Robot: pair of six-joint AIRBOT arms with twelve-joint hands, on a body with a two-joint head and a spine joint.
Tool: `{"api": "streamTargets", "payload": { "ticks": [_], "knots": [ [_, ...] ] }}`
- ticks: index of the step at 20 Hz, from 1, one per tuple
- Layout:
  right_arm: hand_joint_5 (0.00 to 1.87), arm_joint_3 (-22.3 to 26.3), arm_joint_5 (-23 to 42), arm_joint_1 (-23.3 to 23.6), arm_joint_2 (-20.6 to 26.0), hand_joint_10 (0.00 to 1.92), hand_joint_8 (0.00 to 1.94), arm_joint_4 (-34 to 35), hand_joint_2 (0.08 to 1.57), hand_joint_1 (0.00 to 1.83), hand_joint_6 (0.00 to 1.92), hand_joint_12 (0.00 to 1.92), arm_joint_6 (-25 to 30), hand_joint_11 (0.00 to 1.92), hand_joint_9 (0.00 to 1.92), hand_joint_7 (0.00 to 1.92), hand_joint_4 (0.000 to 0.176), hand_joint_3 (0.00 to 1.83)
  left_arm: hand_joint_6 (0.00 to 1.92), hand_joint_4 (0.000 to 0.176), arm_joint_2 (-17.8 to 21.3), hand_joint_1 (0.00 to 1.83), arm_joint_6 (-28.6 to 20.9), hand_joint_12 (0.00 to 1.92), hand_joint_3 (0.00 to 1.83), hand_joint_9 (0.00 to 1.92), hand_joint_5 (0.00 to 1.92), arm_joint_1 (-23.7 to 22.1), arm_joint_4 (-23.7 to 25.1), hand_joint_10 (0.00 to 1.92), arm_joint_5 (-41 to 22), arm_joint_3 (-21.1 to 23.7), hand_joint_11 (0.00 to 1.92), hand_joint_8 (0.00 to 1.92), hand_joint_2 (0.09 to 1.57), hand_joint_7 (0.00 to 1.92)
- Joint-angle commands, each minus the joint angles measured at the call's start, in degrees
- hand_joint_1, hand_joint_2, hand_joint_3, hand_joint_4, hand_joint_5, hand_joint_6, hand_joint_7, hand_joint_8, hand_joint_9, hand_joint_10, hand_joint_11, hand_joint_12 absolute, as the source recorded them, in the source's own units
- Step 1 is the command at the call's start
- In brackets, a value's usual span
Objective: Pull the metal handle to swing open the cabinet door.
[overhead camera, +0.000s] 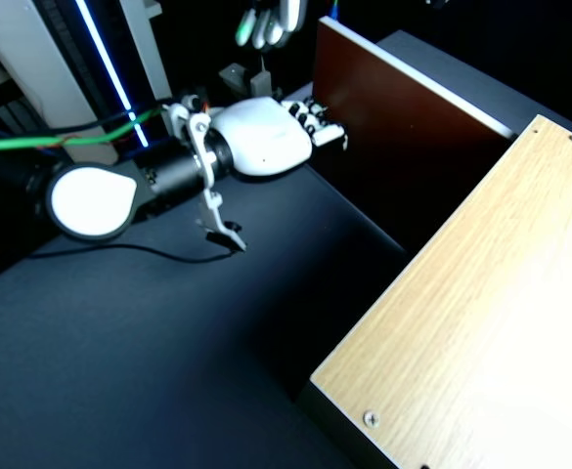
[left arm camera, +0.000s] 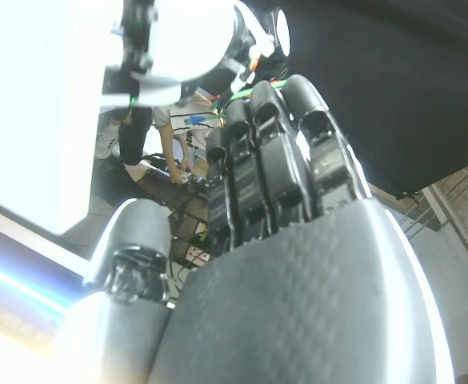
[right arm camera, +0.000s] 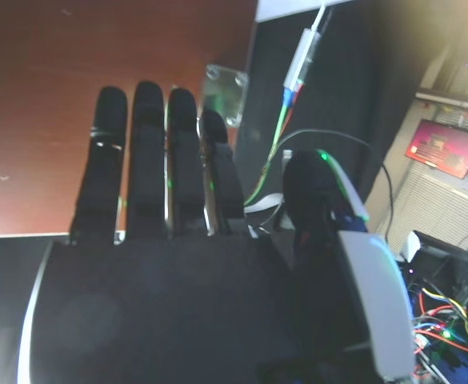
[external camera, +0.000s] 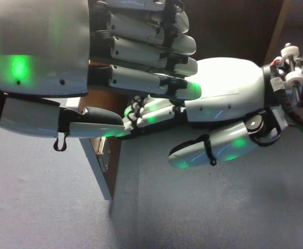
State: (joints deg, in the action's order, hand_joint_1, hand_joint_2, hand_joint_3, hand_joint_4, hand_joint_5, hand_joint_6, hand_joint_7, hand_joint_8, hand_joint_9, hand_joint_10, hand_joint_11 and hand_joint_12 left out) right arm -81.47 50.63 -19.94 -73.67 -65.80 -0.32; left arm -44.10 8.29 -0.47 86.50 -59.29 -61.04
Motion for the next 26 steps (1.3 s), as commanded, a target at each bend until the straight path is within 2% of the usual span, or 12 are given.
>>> {"api": "streamTargets", "payload": {
  "ticks": [1, 11, 17, 26],
  "knots": [
    [0.28, 0.03, 4.12, 0.85, 0.79, 0.01, 0.0, 4.36, 1.57, 0.0, 0.0, 0.9, -0.07, 0.0, 0.38, 0.38, 0.0, 0.06, 0.0, 0.0, 0.36, 0.0, 0.27, 0.83, 0.14, 0.39, 0.33, -0.72, -5.25, 0.0, -1.42, 0.0, 0.02, 0.0, 1.57, 0.4],
    [0.27, 0.63, 3.18, 0.85, 7.26, 0.0, 0.0, 4.81, 1.57, 0.0, 0.0, 0.9, 0.13, 0.0, 0.38, 0.38, 0.0, 0.06, 0.0, 0.0, 0.36, 0.0, 0.27, 0.83, 0.14, 0.4, 0.34, -0.72, -5.25, 0.0, -1.42, 0.0, 0.03, 0.0, 1.57, 0.41],
    [0.27, 0.67, 3.26, 0.85, 10.75, 0.0, 0.0, 7.32, 1.57, 0.0, 0.0, 0.9, 0.66, 0.0, 0.38, 0.38, 0.0, 0.06, 0.0, 0.0, 0.36, 0.0, 0.27, 0.83, 0.14, 0.39, 0.34, -0.72, -5.25, 0.0, -1.42, 0.0, 0.01, 0.0, 1.57, 0.41],
    [0.27, 0.63, 6.17, 0.86, 11.39, 0.0, 0.0, 10.11, 1.57, 0.0, 0.0, 0.93, 1.04, 0.0, 0.38, 0.38, 0.0, 0.05, 0.0, 0.0, 0.35, 0.0, 0.27, 0.84, 0.14, 0.39, 0.33, -0.72, -5.25, 0.0, -1.42, 0.0, 0.01, 0.0, 1.57, 0.41]
  ]
}}
